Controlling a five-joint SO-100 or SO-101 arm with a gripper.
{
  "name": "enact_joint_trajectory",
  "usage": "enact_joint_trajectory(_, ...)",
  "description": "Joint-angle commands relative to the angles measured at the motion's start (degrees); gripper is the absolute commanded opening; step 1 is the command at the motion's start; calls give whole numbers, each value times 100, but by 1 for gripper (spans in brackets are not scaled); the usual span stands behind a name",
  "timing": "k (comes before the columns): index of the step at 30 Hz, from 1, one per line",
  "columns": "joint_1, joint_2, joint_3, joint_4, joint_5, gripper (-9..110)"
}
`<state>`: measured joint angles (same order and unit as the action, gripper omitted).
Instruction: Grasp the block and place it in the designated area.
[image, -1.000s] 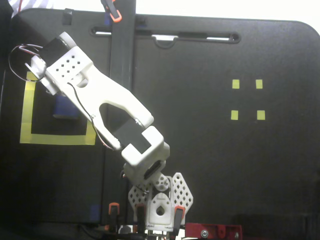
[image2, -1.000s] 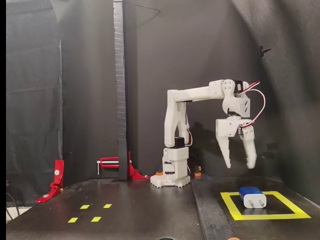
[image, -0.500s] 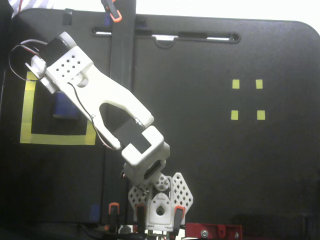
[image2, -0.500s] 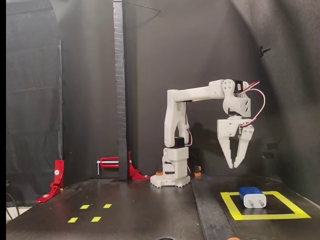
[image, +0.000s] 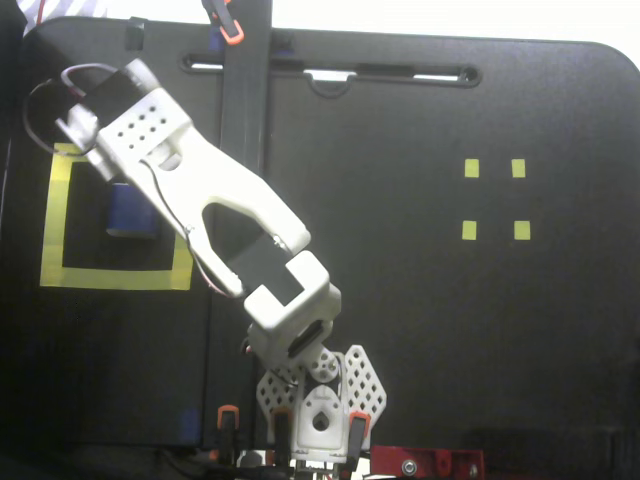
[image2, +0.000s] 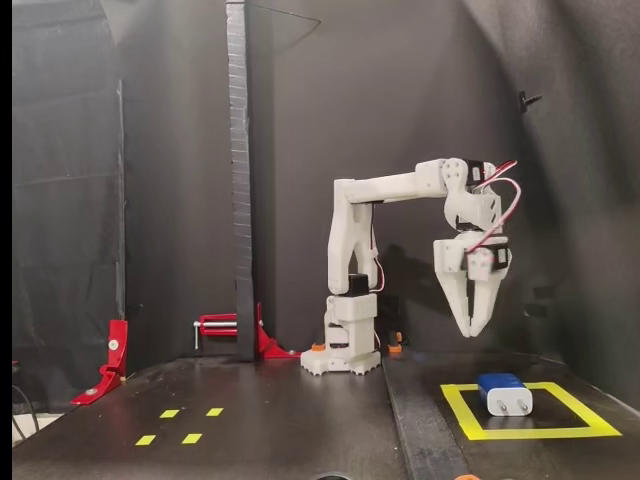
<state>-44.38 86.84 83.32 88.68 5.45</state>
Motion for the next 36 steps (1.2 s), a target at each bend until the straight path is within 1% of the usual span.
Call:
enact_joint_trajectory(1,88,167,-158,62,281,1)
enact_joint_trajectory(5,343,167,-158,53,378,0)
enact_joint_trajectory(8,765,167,-167,26,360,0)
enact_joint_trajectory(20,3111,97,-167,-149,193,0)
enact_joint_trajectory(25,3920,-62,-167,-308,97,0)
enact_joint_trajectory(36,4298,114,-105,-765,-281,0)
